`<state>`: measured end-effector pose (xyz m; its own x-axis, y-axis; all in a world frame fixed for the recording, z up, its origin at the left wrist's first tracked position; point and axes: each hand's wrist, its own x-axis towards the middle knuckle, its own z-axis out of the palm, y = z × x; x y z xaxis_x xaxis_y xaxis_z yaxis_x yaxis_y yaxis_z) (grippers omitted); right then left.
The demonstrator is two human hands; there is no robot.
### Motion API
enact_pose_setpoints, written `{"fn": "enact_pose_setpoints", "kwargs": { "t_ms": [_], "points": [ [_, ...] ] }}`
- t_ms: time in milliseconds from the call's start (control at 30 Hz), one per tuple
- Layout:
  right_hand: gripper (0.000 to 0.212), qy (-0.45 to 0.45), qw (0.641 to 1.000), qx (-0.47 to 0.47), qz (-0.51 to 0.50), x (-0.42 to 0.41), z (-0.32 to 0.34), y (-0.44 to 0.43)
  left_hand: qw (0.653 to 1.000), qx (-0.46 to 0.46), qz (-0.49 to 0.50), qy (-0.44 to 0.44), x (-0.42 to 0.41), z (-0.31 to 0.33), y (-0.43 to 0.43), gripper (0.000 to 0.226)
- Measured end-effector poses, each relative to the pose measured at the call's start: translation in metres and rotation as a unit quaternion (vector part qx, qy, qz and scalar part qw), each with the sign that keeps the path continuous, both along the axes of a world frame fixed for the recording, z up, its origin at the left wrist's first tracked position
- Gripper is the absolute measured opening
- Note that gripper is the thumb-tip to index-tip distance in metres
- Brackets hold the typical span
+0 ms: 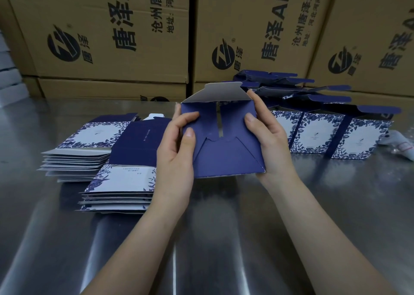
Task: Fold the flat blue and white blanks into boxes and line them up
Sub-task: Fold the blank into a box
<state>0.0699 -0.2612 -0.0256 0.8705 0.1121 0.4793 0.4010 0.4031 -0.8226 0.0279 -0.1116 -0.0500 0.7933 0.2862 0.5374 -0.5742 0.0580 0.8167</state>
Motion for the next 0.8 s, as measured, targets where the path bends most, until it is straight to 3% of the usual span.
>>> {"fn": "enact_pose_setpoints", "kwargs": {
  "t_ms": [367, 800],
  "points": [
    [0.030, 0.026, 1.000, 0.004, -0.008, -0.0053, 0.0056, 0.0027, 0.994, -0.104, -0.039, 0.005, 0.0008, 0.0028, 0.0004, 0.034],
    [0.036, 0.038, 0.998, -0.006, -0.039, -0.0037, 0.0030, 0.0060, 0.992, -0.122, -0.022, 0.017, 0.0019, 0.0037, -0.0001, 0.037]
  ]
}}
